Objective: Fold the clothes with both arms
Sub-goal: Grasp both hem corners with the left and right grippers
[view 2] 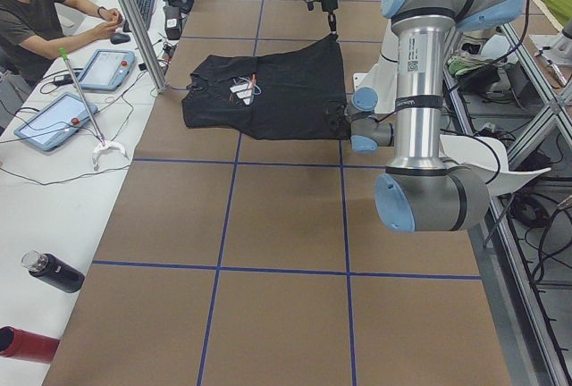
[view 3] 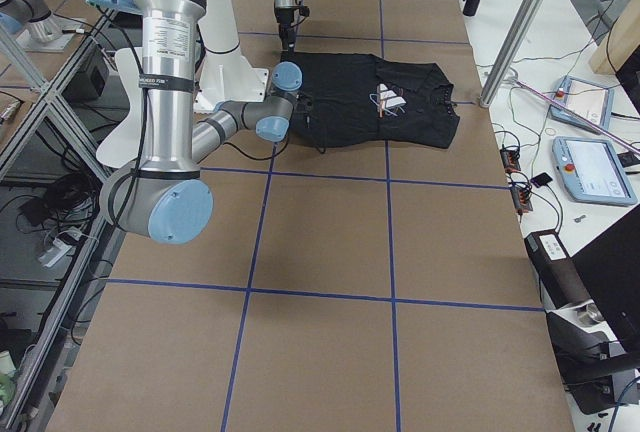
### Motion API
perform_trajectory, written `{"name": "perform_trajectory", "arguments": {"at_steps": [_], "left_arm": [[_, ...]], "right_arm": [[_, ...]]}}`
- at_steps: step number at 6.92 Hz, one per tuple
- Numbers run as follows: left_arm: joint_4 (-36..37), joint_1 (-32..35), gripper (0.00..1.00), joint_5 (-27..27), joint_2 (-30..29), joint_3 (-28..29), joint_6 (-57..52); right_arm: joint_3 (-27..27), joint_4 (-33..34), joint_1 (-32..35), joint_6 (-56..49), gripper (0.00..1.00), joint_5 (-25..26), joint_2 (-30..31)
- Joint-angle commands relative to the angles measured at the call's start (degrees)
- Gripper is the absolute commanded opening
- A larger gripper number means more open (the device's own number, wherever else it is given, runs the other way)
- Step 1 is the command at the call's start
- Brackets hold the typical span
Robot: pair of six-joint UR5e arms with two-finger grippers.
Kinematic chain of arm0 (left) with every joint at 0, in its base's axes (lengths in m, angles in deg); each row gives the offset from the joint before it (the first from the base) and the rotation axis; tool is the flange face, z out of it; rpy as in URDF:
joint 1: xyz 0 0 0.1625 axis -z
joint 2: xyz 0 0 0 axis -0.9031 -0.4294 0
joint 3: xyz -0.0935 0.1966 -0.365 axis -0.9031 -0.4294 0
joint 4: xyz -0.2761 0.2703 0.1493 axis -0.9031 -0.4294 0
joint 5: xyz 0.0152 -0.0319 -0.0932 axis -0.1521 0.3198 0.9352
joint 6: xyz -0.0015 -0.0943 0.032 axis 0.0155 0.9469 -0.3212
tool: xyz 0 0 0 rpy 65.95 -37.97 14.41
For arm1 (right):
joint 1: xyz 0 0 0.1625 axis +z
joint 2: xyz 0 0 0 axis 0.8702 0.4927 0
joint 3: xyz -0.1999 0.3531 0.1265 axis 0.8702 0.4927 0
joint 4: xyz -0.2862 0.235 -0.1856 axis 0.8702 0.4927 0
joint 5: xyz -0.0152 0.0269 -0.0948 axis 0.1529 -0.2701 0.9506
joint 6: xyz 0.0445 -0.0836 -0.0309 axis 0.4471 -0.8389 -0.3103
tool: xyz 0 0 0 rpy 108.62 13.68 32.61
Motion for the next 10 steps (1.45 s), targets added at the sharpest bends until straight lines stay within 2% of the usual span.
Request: {"name": "perform_trajectory", "arguments": {"at_steps": [1,7,8,9,10], "left_arm": [[0.9,0.0,0.89,0.0,-0.5,0.1,0.0],[1.0,-1.3,0.89,0.0,0.0,0.2,0.0],[1.0,-1.5,0.89,0.0,0.0,0.2,0.0],[1.0,-1.6,0.88,0.0,-0.1,0.1,0.0],[1.1,-1.6,0.75,0.0,-0.1,0.2,0.1]], "right_arm": [[0.0,0.0,0.1,0.0,0.00,0.0,0.0],[-0.1,0.0,0.4,0.0,0.00,-0.3,0.1],[0.0,0.0,1.6,0.0,0.00,-2.7,0.1],[0.0,0.0,1.9,0.0,0.00,-2.8,0.3],[0.1,0.0,1.9,0.0,0.00,-2.8,0.2]]}}
